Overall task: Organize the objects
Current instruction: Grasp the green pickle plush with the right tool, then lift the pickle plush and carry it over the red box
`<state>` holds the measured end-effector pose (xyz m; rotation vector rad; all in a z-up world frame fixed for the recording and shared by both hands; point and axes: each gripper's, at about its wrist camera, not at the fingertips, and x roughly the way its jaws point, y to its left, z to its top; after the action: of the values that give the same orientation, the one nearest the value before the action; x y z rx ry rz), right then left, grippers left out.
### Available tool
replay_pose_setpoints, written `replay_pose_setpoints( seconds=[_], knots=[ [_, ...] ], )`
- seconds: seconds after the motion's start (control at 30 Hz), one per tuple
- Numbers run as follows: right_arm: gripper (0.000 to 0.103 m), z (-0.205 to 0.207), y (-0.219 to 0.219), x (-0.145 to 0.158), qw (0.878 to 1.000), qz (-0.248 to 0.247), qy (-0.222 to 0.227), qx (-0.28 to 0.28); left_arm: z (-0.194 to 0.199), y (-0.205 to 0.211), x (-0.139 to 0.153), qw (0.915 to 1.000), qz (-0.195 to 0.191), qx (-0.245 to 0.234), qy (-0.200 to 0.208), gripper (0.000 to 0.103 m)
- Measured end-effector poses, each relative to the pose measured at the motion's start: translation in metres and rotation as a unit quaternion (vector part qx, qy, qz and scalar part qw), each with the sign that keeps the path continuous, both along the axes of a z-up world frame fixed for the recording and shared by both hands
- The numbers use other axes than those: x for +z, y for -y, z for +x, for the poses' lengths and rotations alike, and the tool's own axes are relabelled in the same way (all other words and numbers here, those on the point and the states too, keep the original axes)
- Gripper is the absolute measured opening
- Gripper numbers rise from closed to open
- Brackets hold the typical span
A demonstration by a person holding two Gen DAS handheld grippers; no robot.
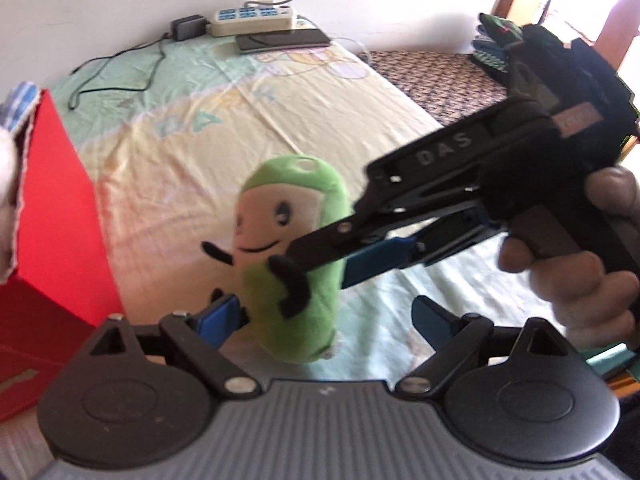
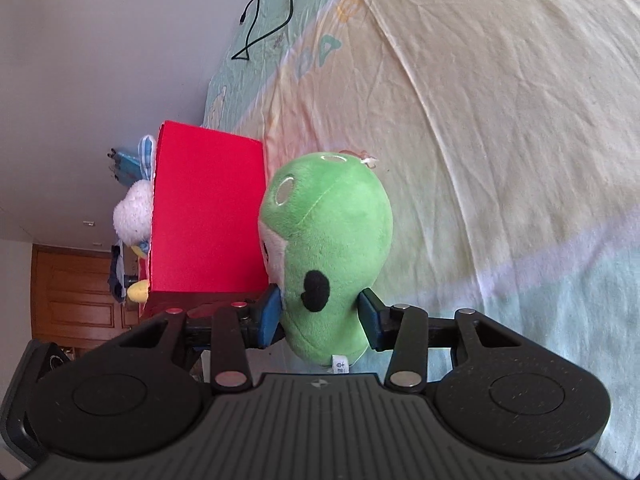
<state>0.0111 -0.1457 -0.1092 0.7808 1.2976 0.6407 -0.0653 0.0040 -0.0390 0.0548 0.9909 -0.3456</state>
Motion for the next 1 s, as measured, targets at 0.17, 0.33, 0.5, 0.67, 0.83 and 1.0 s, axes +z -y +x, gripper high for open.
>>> replay_pose_setpoints(
  seconds=[0.17,0.33,0.5,0.67,0.83,1.0],
  knots=[
    [0.045,-0.001,0.001,-0.001,1.000,-0.002,0.006,-0.010,0.014,-0.005,-0.007,0.9997,0.017,0.015,0.014,0.095],
    [0.051,-0.001,0.003,-0.004,1.000,-0.005,0.014,-0.016,0.036,-0.007,-0.024,0.9997,-0.003,0.019,-0.014,0.088],
    [0.052,0.000,0.005,-0.005,1.000,-0.004,0.021,-0.021,0.039,-0.003,-0.028,0.9994,-0.015,0.023,-0.020,0.082],
    [0.047,-0.003,0.006,-0.002,0.999,-0.003,0.030,-0.025,0.036,-0.003,-0.025,0.9993,-0.022,0.025,-0.018,0.079],
    [0.046,-0.012,0.006,0.012,0.999,-0.009,0.048,-0.022,0.031,-0.005,-0.016,0.9987,-0.038,0.027,-0.018,0.077],
    [0.046,-0.024,0.000,0.044,0.996,-0.009,0.087,-0.024,0.015,-0.009,0.008,0.9983,-0.051,0.024,0.014,0.077]
  ],
)
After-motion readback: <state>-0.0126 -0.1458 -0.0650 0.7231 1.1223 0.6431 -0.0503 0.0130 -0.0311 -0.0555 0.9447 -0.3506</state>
